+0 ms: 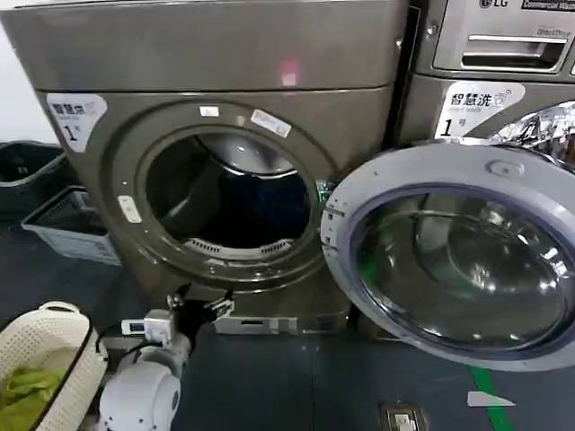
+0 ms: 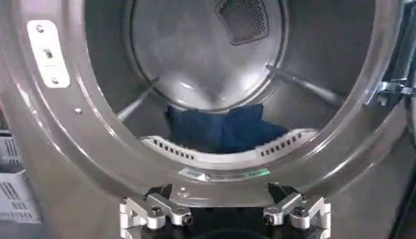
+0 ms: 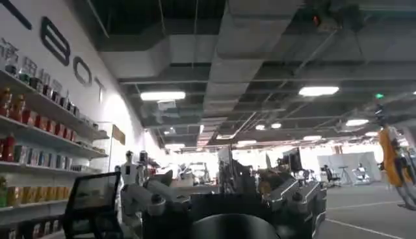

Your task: Grasp the clothes from the dryer.

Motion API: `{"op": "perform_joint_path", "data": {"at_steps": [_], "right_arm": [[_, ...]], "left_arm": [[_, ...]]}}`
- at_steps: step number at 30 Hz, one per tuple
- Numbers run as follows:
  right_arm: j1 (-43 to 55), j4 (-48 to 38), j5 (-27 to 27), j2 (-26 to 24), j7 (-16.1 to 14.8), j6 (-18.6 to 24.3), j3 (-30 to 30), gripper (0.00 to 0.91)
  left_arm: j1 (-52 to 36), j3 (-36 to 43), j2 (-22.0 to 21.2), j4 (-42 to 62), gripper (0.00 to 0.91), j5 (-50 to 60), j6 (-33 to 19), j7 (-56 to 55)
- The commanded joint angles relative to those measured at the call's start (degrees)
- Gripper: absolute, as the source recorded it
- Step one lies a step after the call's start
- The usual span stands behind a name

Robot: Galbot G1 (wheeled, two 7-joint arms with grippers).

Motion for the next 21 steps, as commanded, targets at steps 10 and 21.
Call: {"op": "perform_joint_path", "data": {"at_steps": [10,21], "right_arm": [[-0.3,-0.2,0.0,-0.1,-0.1,0.2,0.1,0.907],[0.1,-0.1,-0.1,0.3,-0.1,0.3,-0.2,0.907]], "left_arm": [[0.3,-0.1,0.0,-0.1,0.907,0.0,2.8,-0.1],[0.2,-0.1,-0.2,0.1,0.907,0.3,2.8,0.0]]}}
